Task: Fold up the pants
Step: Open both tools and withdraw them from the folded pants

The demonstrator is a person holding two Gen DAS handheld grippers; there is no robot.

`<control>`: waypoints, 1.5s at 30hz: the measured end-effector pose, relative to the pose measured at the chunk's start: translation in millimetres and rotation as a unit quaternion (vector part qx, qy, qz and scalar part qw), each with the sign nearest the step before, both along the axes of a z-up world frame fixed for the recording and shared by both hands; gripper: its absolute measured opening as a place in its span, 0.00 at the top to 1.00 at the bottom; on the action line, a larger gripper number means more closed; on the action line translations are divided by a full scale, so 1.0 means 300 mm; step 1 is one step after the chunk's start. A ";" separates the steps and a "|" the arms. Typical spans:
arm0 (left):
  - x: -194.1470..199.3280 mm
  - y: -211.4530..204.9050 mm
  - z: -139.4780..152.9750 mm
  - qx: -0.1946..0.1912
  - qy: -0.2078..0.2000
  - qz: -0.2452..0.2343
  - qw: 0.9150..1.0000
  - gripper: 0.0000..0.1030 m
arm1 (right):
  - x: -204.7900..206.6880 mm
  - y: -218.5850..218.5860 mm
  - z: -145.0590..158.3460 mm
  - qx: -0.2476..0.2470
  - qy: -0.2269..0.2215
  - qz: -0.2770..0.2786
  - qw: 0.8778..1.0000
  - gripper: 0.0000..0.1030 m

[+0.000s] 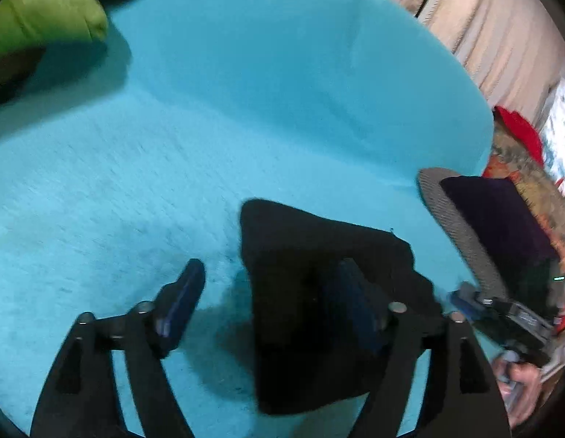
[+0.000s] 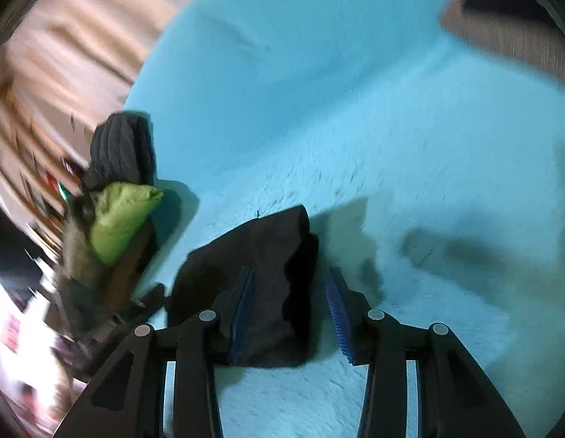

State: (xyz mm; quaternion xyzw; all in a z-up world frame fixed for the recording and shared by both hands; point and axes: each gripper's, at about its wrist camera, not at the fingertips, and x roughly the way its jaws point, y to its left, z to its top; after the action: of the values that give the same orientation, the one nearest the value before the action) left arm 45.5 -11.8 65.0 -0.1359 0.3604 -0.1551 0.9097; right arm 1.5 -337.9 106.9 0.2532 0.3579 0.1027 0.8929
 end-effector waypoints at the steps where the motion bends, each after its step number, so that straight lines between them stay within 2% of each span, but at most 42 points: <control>1: -0.028 -0.002 0.012 0.013 -0.011 0.002 1.000 0.26 | -0.036 0.030 0.020 -0.031 -0.018 0.002 0.999 0.59; 4: -0.128 -0.018 0.036 0.044 -0.045 -0.002 0.998 0.19 | -0.152 0.167 0.044 -0.154 -0.056 0.007 0.986 0.57; 6: -0.185 -0.035 0.048 0.070 -0.065 -0.002 0.995 0.17 | -0.214 0.245 0.027 -0.222 -0.062 0.003 0.973 0.46; 7: -0.227 -0.049 0.048 0.085 -0.072 -0.003 0.994 0.17 | -0.242 0.282 0.010 -0.250 -0.059 -0.003 0.966 0.39; 9: -0.262 -0.078 0.056 0.095 -0.074 0.002 0.993 0.16 | -0.281 0.324 -0.026 -0.276 -0.046 -0.011 0.960 0.39; 13: -0.355 -0.109 0.029 0.120 -0.064 0.010 0.991 0.14 | -0.304 0.318 -0.101 -0.264 -0.003 -0.017 0.964 0.39; 18: -0.415 -0.145 0.004 0.146 -0.052 0.013 0.988 0.14 | -0.308 0.306 -0.116 -0.293 -0.009 -0.026 0.956 0.39; 23: -0.452 -0.156 -0.017 0.155 -0.052 0.018 0.986 0.14 | -0.311 0.287 -0.143 -0.283 0.010 -0.025 0.959 0.37; 28: -0.463 -0.150 -0.026 0.173 -0.057 0.029 0.983 0.14 | -0.319 0.303 -0.155 -0.301 0.007 -0.020 0.953 0.32; 33: -0.468 -0.136 -0.024 0.166 -0.060 0.047 0.983 0.14 | -0.318 0.302 -0.157 -0.302 0.008 -0.022 0.953 0.28; 38: -0.459 -0.096 -0.027 0.112 -0.042 0.043 0.992 0.14 | -0.319 0.298 -0.159 -0.301 0.007 -0.021 0.953 0.27; 45: -0.456 -0.094 -0.026 0.146 -0.035 0.054 0.987 0.14 | -0.318 0.297 -0.159 -0.301 0.008 -0.021 0.954 0.26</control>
State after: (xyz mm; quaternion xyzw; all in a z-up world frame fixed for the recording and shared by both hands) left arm -91.4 -40.1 57.3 -0.0156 0.3395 -0.0560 0.9388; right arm -94.0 -248.7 59.3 -0.0186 0.3737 -0.0302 0.9269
